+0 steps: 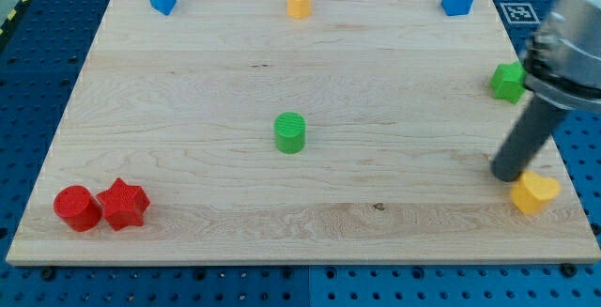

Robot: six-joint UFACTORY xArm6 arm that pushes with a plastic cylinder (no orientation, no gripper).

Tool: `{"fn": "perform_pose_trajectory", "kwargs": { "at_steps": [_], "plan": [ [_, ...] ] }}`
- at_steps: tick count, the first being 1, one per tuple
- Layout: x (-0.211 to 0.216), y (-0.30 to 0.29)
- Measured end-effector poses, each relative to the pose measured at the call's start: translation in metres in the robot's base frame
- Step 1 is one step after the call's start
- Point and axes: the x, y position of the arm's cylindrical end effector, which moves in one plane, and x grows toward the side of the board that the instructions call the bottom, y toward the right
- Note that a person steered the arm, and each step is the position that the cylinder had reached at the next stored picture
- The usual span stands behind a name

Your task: Slide the yellow hexagon towards the bottom right of the board

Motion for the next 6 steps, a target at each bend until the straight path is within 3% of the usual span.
{"fn": "perform_pose_trajectory", "kwargs": {
  "at_steps": [3,4,6],
  "plan": [
    [0.022,0.017],
    [-0.003,-0.01],
    [-0.142,-0.204]
  ]
}}
